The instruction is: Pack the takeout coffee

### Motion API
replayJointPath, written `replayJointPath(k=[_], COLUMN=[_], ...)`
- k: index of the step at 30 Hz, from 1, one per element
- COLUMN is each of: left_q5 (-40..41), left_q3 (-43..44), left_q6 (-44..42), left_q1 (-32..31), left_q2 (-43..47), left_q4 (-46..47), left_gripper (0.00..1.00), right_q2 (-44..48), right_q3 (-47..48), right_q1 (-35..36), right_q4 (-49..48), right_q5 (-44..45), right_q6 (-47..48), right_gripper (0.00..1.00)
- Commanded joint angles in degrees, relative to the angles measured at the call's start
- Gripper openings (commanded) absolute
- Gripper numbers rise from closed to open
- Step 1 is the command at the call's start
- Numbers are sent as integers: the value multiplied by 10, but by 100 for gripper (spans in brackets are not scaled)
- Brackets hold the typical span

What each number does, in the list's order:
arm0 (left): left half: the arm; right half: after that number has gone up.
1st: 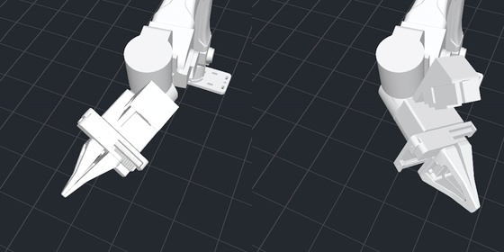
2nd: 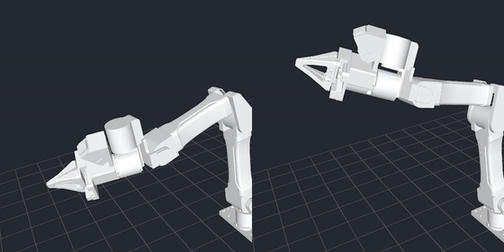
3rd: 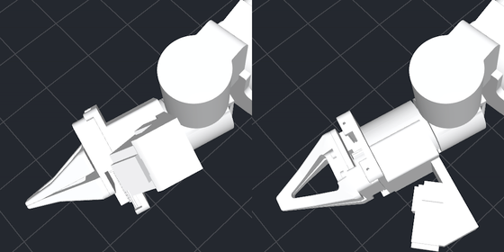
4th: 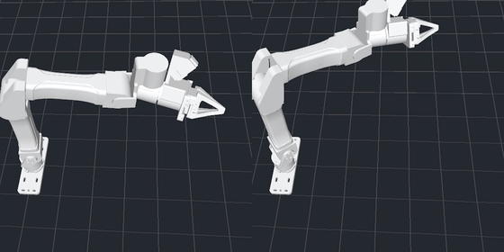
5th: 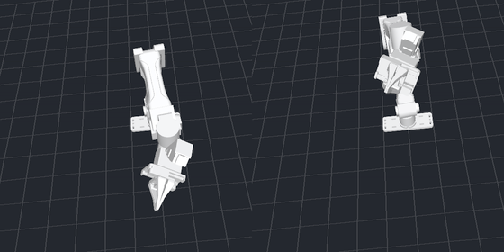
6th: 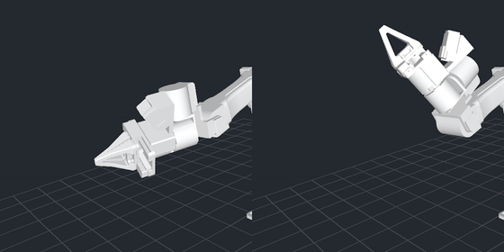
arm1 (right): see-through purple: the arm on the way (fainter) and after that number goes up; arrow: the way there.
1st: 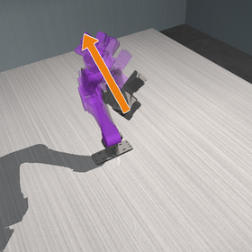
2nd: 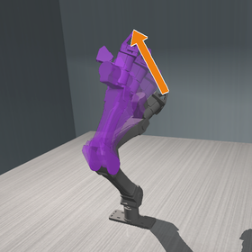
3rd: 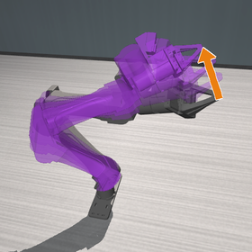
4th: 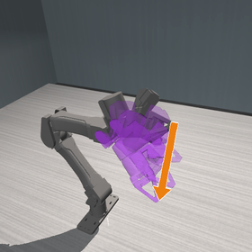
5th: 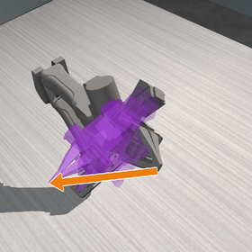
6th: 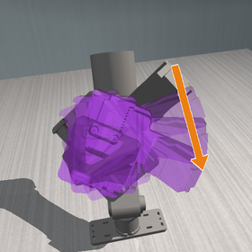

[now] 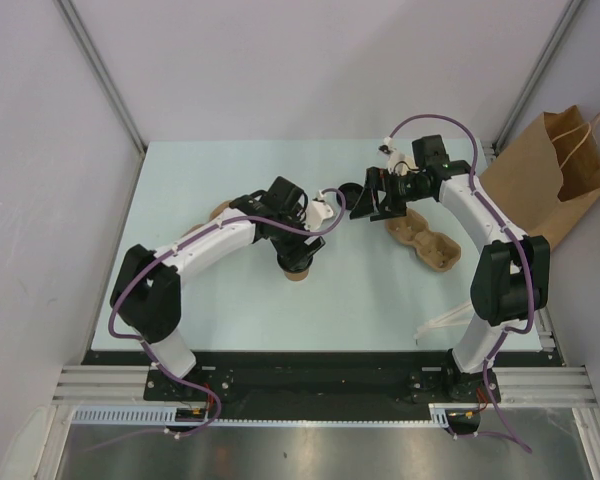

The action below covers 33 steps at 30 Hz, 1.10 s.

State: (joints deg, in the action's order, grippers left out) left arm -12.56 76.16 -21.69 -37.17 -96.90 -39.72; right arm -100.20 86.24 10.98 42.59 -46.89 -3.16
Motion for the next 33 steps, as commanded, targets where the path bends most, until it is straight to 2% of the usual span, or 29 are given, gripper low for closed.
replayJointPath(k=[1, 8, 13, 18, 23, 29, 33], left_q5=[4, -4, -46, -24, 17, 47, 35], left_q3=[-8, 28, 148, 295, 386, 452, 455], left_q6=[-16, -19, -41, -46, -21, -21, -18], left_q1=[-4, 9, 103, 192, 289, 365, 410], left_q2=[-3, 12, 6, -40, -90, -171, -209], left_q4=[-6, -37, -88, -100, -70, -81, -91], left_gripper=[84, 62, 55, 51, 49, 48, 48], right_q2=[22, 22, 18, 18, 16, 19, 19], right_q3=[2, 2, 2, 2, 2, 2, 2], right_q1=[-6, -14, -22, -24, -25, -25, -25], right_q4=[-3, -4, -8, -9, -10, -12, -11], right_q5=[-5, -10, -24, -27, -26, -25, -28], right_q6=[2, 0, -6, -6, -10, -8, -7], right_gripper=[100, 100, 100, 100, 100, 100, 100])
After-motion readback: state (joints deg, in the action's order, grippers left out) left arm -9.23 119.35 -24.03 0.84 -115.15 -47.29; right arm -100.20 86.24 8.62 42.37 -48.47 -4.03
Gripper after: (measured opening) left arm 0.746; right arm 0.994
